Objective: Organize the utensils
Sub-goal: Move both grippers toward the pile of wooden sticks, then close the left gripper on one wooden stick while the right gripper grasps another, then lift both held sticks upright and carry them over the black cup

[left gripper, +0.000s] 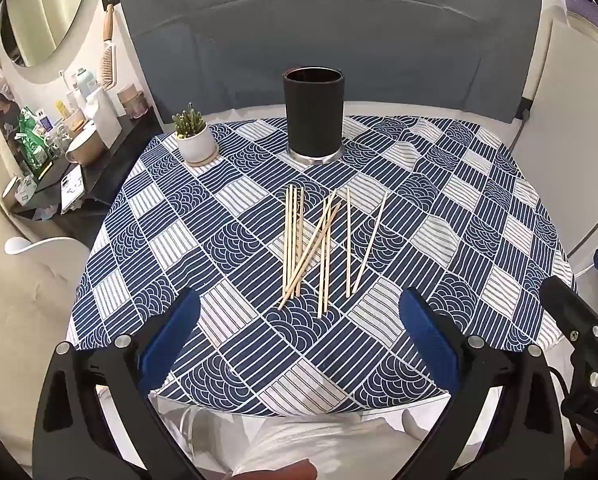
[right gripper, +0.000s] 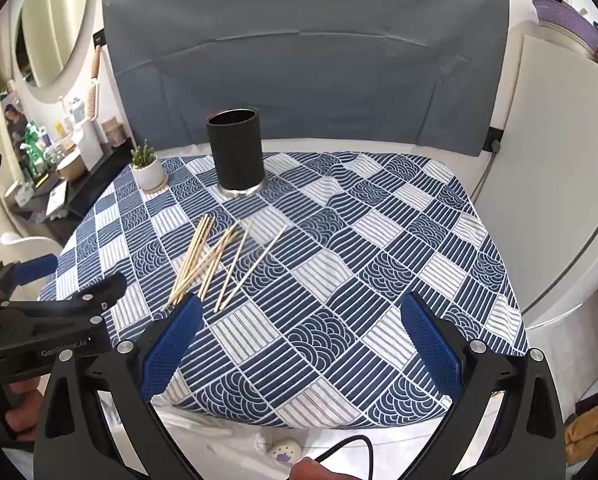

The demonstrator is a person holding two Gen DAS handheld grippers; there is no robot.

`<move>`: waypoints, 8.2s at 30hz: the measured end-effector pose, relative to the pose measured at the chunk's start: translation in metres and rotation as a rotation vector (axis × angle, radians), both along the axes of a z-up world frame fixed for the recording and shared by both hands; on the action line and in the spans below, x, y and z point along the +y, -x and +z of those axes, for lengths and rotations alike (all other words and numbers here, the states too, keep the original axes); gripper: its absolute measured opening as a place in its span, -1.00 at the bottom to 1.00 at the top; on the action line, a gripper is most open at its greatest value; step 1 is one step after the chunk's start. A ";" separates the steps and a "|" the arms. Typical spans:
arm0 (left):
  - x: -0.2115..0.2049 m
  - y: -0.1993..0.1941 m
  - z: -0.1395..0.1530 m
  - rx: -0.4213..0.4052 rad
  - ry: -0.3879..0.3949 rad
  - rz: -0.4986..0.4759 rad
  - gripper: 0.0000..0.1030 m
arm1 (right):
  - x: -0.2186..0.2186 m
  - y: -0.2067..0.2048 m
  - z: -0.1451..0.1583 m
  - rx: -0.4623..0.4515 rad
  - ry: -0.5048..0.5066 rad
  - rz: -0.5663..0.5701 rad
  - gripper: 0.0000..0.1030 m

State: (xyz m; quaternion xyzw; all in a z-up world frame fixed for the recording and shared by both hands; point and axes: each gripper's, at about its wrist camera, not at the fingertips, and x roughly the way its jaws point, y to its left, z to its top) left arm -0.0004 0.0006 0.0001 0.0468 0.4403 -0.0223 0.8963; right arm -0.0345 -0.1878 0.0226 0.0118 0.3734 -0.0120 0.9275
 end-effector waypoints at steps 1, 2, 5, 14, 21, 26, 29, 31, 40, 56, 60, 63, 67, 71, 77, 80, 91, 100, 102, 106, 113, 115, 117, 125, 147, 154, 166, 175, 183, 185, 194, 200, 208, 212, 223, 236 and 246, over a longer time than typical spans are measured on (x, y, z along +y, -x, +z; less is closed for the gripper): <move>0.000 0.000 0.000 0.000 -0.002 0.002 0.89 | 0.000 0.000 0.000 -0.002 -0.002 -0.001 0.85; 0.001 0.001 0.001 -0.001 -0.005 0.003 0.89 | 0.000 0.000 0.000 -0.003 -0.004 -0.002 0.85; 0.003 0.003 0.002 -0.006 -0.006 0.005 0.89 | 0.000 0.001 0.000 -0.004 -0.015 -0.004 0.85; 0.008 0.001 0.004 -0.004 -0.006 0.002 0.89 | 0.005 0.002 0.000 -0.012 -0.010 0.000 0.85; 0.007 0.004 0.001 -0.011 0.000 -0.006 0.89 | 0.009 0.002 -0.001 -0.006 0.005 0.007 0.85; 0.009 0.003 0.001 -0.014 0.001 -0.004 0.89 | 0.011 0.000 -0.001 -0.005 0.008 0.012 0.85; 0.012 0.001 0.001 -0.006 0.007 0.000 0.89 | 0.012 -0.001 -0.001 -0.009 0.010 0.011 0.85; 0.013 0.000 0.002 -0.017 0.014 0.001 0.89 | 0.013 -0.001 0.000 -0.014 0.017 0.010 0.85; 0.016 -0.004 0.002 -0.028 0.016 -0.004 0.89 | 0.021 -0.009 -0.001 -0.013 0.030 0.024 0.85; 0.024 -0.031 -0.008 0.017 0.020 0.011 0.89 | 0.028 -0.040 -0.012 0.039 0.030 0.033 0.85; 0.025 -0.044 -0.014 0.037 0.011 0.013 0.89 | 0.028 -0.054 -0.017 0.067 0.027 0.037 0.85; 0.028 -0.055 -0.022 0.105 0.032 0.016 0.89 | 0.030 -0.065 -0.022 0.090 0.028 0.040 0.85; 0.031 -0.072 -0.030 0.146 0.034 0.025 0.89 | 0.032 -0.088 -0.029 0.126 0.033 0.039 0.85; 0.034 -0.092 -0.042 0.193 0.033 0.030 0.89 | 0.034 -0.111 -0.040 0.181 0.030 0.039 0.85; 0.037 -0.122 -0.062 0.275 0.038 0.027 0.89 | 0.033 -0.146 -0.064 0.297 0.015 0.030 0.85; 0.039 -0.137 -0.075 0.324 0.046 0.025 0.89 | 0.036 -0.160 -0.076 0.343 0.022 0.029 0.85; 0.049 -0.185 -0.124 0.458 0.043 0.042 0.89 | 0.032 -0.213 -0.125 0.486 0.008 -0.019 0.85; 0.055 -0.226 -0.158 0.517 0.028 0.042 0.89 | 0.030 -0.248 -0.159 0.554 0.050 -0.046 0.85; 0.055 -0.235 -0.165 0.528 0.026 0.037 0.89 | 0.031 -0.255 -0.166 0.569 0.051 -0.048 0.85; 0.055 -0.249 -0.176 0.535 0.015 0.026 0.89 | 0.033 -0.266 -0.179 0.598 0.056 -0.056 0.85; 0.049 -0.272 -0.191 0.544 0.009 0.013 0.92 | 0.032 -0.277 -0.194 0.643 0.026 -0.065 0.85; 0.051 -0.275 -0.194 0.545 0.040 0.019 0.92 | 0.029 -0.279 -0.198 0.652 -0.015 -0.078 0.85; 0.049 -0.277 -0.200 0.542 0.060 0.018 0.92 | 0.026 -0.280 -0.201 0.650 -0.041 -0.087 0.87; 0.053 -0.269 -0.201 0.524 0.053 0.011 0.92 | 0.029 -0.280 -0.202 0.697 -0.038 -0.092 0.88; 0.048 -0.270 -0.202 0.540 0.046 0.011 0.93 | 0.037 -0.300 -0.200 0.728 -0.020 -0.035 0.62; 0.049 -0.266 -0.201 0.533 0.050 0.009 0.92 | 0.042 -0.304 -0.189 0.707 -0.002 0.010 -0.31; 0.059 -0.254 -0.178 0.573 0.040 -0.048 -0.85 | 0.003 -0.303 -0.180 0.671 -0.101 -0.031 -0.91; 0.063 -0.236 -0.175 0.545 0.030 -0.069 -0.91 | -0.031 -0.280 -0.170 0.641 -0.091 -0.070 -0.91; 0.072 -0.189 -0.181 0.531 0.067 -0.073 -0.91 | -0.071 -0.240 -0.142 0.536 -0.059 -0.140 -0.91; 0.074 -0.178 -0.178 0.504 0.065 -0.072 -0.91 | -0.065 -0.218 -0.140 0.497 -0.065 -0.126 -0.91; 0.068 -0.126 -0.147 0.399 0.037 -0.076 -0.91 | -0.056 -0.182 -0.108 0.318 -0.120 -0.055 -0.91; 0.060 -0.150 -0.091 0.311 -0.002 -0.062 -0.91 | -0.048 -0.184 -0.064 0.171 -0.164 0.007 -0.91; 0.059 -0.185 -0.037 0.218 -0.006 -0.040 -0.91 | -0.033 -0.188 -0.002 0.005 -0.207 0.093 -0.91; 0.059 -0.199 -0.005 0.157 -0.001 -0.033 -0.91 | -0.025 -0.196 0.029 -0.066 -0.229 0.134 -0.91; 0.055 -0.254 0.071 -0.008 0.062 -0.028 -0.91 | 0.005 -0.241 0.099 -0.231 -0.215 0.235 -0.91; 0.057 -0.335 0.119 -0.180 0.169 -0.061 -0.91 | 0.030 -0.328 0.123 -0.373 -0.262 0.303 -0.91; 0.059 -0.381 0.117 -0.323 0.437 -0.153 -0.91 | 0.043 -0.392 0.103 -0.427 -0.313 0.381 -0.91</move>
